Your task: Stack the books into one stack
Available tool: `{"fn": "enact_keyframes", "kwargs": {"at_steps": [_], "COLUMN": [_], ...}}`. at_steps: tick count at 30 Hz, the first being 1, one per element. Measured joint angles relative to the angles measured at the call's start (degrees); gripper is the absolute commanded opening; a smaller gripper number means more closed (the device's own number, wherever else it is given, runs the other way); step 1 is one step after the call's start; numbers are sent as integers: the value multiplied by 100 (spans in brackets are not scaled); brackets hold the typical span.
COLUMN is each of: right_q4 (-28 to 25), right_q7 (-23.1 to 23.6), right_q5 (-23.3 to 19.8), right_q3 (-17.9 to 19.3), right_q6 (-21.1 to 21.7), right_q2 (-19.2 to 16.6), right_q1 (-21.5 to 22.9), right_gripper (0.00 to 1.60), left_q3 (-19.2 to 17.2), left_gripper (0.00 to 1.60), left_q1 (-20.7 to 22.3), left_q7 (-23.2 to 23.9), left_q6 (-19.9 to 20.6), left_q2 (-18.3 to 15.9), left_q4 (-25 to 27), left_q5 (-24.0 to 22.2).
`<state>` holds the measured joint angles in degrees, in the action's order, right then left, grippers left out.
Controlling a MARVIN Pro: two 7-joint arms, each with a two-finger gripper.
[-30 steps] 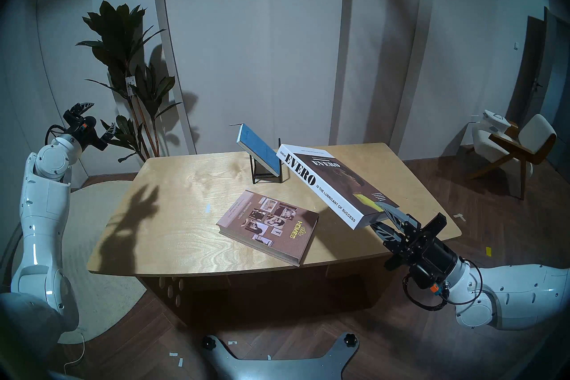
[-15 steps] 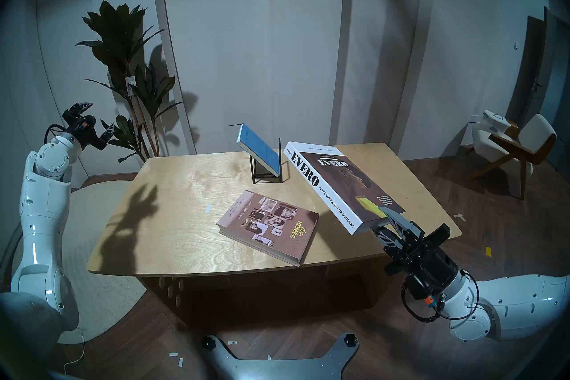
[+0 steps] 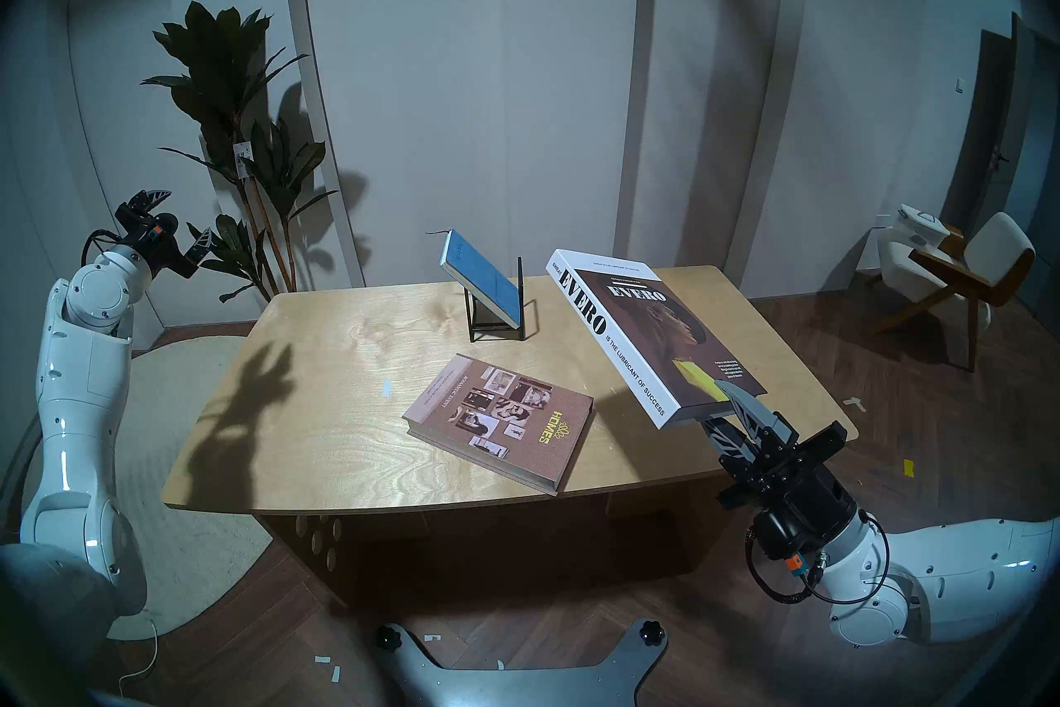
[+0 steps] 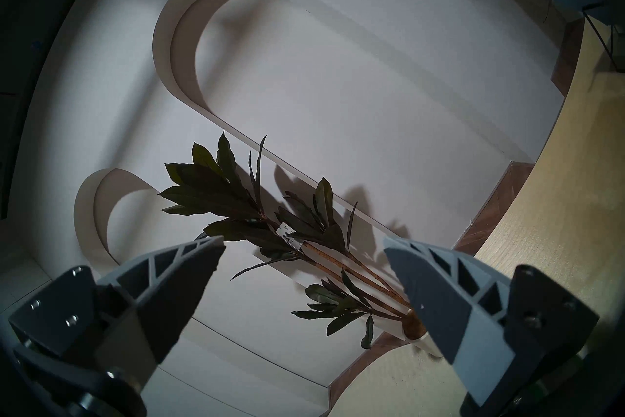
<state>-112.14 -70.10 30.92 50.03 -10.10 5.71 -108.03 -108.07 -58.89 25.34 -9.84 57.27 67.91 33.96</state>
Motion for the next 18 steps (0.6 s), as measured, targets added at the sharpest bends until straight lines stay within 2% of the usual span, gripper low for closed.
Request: {"fn": "enact_keyframes", "kwargs": {"at_steps": [18], "right_q4": [-32], "right_q7": [-92], "right_q5": [-202], "right_q3": [414], "right_q6": [297], "right_q2": [-2], "right_q1": [-377], "right_gripper": [0], "left_q3": [6], "left_gripper": [160], "left_q1": [0], "left_q7": [-11], "left_q6": [3], "left_q2": [2], "left_q4": [22], "left_q5": [-5]}}
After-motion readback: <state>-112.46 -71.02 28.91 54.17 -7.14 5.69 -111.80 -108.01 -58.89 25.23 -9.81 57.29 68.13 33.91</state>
